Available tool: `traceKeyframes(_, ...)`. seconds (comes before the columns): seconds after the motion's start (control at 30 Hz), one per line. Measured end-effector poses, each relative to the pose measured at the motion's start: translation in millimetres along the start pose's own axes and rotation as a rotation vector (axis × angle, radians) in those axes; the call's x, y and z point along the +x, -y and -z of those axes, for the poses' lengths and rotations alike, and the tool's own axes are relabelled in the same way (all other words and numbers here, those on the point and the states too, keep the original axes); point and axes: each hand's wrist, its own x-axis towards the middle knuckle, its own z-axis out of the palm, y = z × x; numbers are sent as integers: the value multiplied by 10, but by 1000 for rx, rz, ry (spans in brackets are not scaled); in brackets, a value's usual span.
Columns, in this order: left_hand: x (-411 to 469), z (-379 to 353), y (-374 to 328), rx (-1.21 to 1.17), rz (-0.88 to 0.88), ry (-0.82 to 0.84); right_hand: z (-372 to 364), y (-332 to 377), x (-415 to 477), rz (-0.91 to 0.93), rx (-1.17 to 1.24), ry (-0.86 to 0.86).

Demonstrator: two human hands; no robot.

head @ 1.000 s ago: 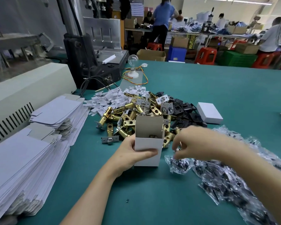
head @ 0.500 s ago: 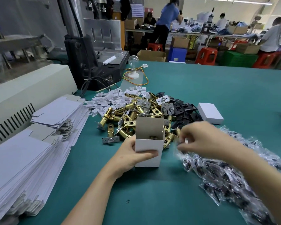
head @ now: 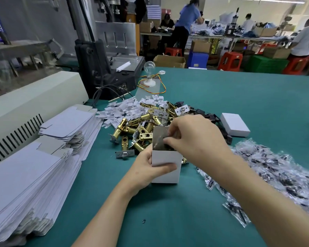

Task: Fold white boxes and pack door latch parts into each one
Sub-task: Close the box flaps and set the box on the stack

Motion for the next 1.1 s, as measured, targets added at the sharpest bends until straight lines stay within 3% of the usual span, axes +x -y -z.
traceKeyframes(0.2,6,-8,11,-21,-71,-50,-6,163,68,12,-126,157)
traceKeyframes(0.43,-5,-13,-3,81,-235,-331,-44,188,160,-1,-139,271)
traceKeyframes(0.6,-18,14,15,112,-341,-465,-33,25,106,25,66,126)
traceKeyframes(0.8,-39,-6,-21,176,-418,-445,-138,-144,74,75,164,226)
traceKeyframes(0.87,-52,-2,-26,188,-409,-451,-154,-221,71,117,221,163)
traceKeyframes(1.0,-63,1,-37,220,-395,-476,-275,-431,-29,62,561,-364)
traceKeyframes(1.1,-54,-9,-42,246,-385,-479,-516,-508,-148,-15,711,-461)
